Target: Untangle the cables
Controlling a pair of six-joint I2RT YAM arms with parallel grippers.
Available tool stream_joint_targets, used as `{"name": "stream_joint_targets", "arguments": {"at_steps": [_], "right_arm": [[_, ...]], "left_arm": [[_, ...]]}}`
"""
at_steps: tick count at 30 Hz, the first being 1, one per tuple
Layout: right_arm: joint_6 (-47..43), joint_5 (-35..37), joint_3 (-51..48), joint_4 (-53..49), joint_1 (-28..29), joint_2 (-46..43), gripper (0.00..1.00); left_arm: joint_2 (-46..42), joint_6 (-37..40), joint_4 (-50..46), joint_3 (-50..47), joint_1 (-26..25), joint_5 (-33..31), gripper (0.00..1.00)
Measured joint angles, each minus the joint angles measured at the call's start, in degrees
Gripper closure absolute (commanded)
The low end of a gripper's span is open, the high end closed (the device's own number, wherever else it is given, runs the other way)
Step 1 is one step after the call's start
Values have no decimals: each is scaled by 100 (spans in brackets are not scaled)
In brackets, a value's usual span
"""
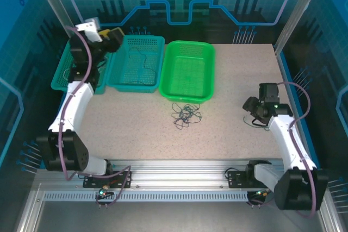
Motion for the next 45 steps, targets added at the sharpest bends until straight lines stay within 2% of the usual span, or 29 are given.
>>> {"name": "stream_joint_targets", "arguments": {"at_steps": [3, 5, 11, 15, 18, 19, 25, 26, 31, 33, 38, 41, 45], "right_arm": [[-109, -37, 229, -216, -343, 496, 36], [-125, -28, 297, -313, -481, 605, 32], [-162, -63, 256, -562, -1314, 380, 20], [-358, -404, 50, -553, -1766, 369, 23], [-516, -793, -46, -546, -1834, 682, 32], [-549, -905, -61, -516, -1834, 813, 38], [-723, -1154, -203, -374, -1834, 1021, 97], [-780, -1147, -203, -372, -1836, 933, 100], [-940, -1204, -188, -350, -1812, 151, 100], [-1010, -1259, -114, -372, -1687, -173, 100], [-1134, -1679, 590, -334, -688, -629, 100], [-1156, -1952, 1226, -122, 94, -531, 100], [-1134, -2179, 2166, 236, 1067, 138, 100]], "left_arm": [[-181, 120, 109, -275, -573, 400, 37], [-254, 343, 98, -442, -911, 730, 36], [-308, 1757, -732, -588, -1989, 1729, 35], [-313, 2444, -1073, -669, -2531, 2092, 35], [-310, 2780, -1187, -671, -2769, 2260, 35], [-306, 2931, -1239, -662, -2863, 2288, 35], [-240, 3753, -1670, -575, -3224, 2295, 35], [-243, 3845, -1674, -575, -3224, 2286, 35], [-302, 3960, -1521, -603, -3224, 2037, 34], [-376, 3921, -1300, -693, -3224, 1849, 34], [-586, 3641, -741, -951, -3224, 1368, 33], [-640, 3488, -529, -1012, -3224, 1054, 33], [-673, 3338, -455, -1012, -3224, 649, 33]]}}
